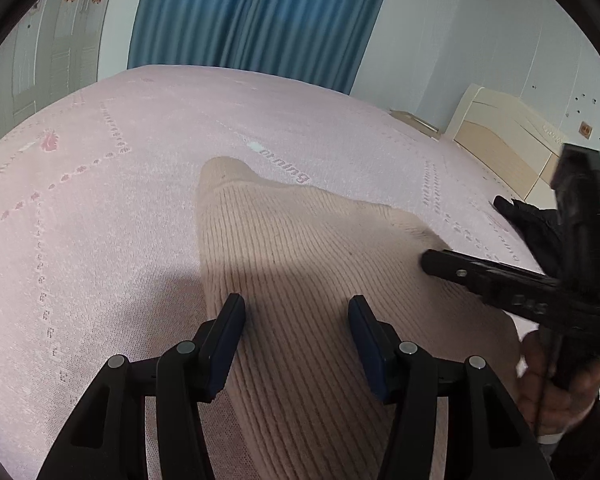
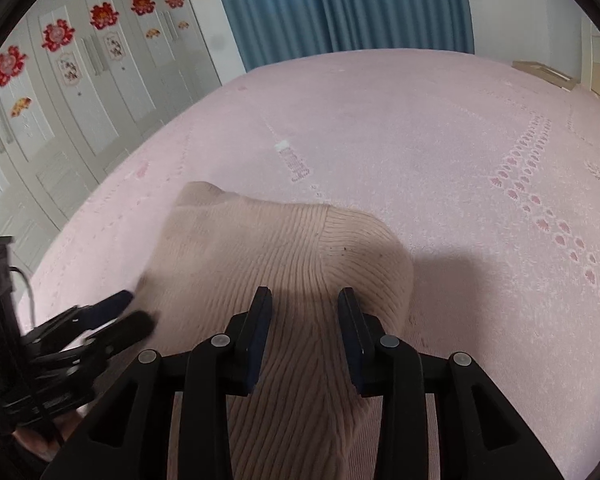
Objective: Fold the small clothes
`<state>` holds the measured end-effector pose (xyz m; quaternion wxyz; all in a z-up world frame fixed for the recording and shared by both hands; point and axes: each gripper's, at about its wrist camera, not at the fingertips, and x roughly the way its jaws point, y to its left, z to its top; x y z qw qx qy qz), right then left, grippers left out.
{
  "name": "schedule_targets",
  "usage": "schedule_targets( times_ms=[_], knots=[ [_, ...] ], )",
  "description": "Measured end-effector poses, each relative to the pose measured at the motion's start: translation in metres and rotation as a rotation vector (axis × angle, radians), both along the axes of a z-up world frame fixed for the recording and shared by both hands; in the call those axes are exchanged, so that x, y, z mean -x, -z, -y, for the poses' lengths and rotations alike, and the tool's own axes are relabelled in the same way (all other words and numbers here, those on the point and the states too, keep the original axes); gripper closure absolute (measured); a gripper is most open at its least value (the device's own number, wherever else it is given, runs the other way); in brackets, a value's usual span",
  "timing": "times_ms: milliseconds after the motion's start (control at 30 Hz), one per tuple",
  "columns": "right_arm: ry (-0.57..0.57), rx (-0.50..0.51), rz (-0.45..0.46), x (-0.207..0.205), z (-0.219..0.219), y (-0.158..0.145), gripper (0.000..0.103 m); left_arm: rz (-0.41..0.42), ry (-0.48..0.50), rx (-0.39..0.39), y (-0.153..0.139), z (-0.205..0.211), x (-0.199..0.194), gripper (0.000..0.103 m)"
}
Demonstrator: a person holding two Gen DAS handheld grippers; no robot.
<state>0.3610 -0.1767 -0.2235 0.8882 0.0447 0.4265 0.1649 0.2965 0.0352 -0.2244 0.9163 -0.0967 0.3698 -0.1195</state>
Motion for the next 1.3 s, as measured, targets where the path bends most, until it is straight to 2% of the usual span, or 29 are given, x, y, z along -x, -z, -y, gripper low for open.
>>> schedule_targets(
  times_ms=[67, 233, 400, 533, 667, 767, 867, 1067, 1300],
  knots=[
    [0.011, 0.060, 0.006, -0.004, -0.007, 0.009, 0.069, 0.000, 0.005, -0.004, 0.002, -0.001, 0.000, 0.051],
    [0.024, 0.088, 0.002, -0.006, -0.008, 0.014, 0.069, -0.011, 0.013, 0.014, 0.002, -0.002, -0.004, 0.050],
    [0.025, -0.006, -0.014, 0.005, 0.011, 0.003, 0.068, -0.005, 0.019, 0.006, 0.000, -0.002, 0.004, 0.045],
    [0.008, -0.066, 0.004, 0.036, 0.024, -0.005, 0.068, -0.001, 0.039, 0.006, -0.005, 0.003, 0.018, 0.042],
    [-0.031, -0.018, 0.062, 0.066, 0.018, -0.013, 0.067, 0.005, 0.064, -0.017, -0.011, 0.008, 0.040, 0.041],
    [-0.005, 0.058, 0.008, 0.069, 0.008, 0.008, 0.067, -0.018, 0.068, -0.036, -0.008, 0.012, 0.051, 0.040],
    [0.002, 0.053, 0.000, 0.067, 0.009, 0.007, 0.067, -0.019, 0.055, -0.100, -0.002, 0.021, 0.052, 0.035],
    [0.003, -0.036, -0.009, 0.066, 0.024, 0.002, 0.067, -0.021, 0.055, -0.060, -0.008, 0.015, 0.052, 0.035],
    [0.033, -0.074, -0.017, 0.062, 0.025, 0.005, 0.067, -0.006, 0.056, -0.089, -0.010, 0.018, 0.065, 0.035]
  ],
)
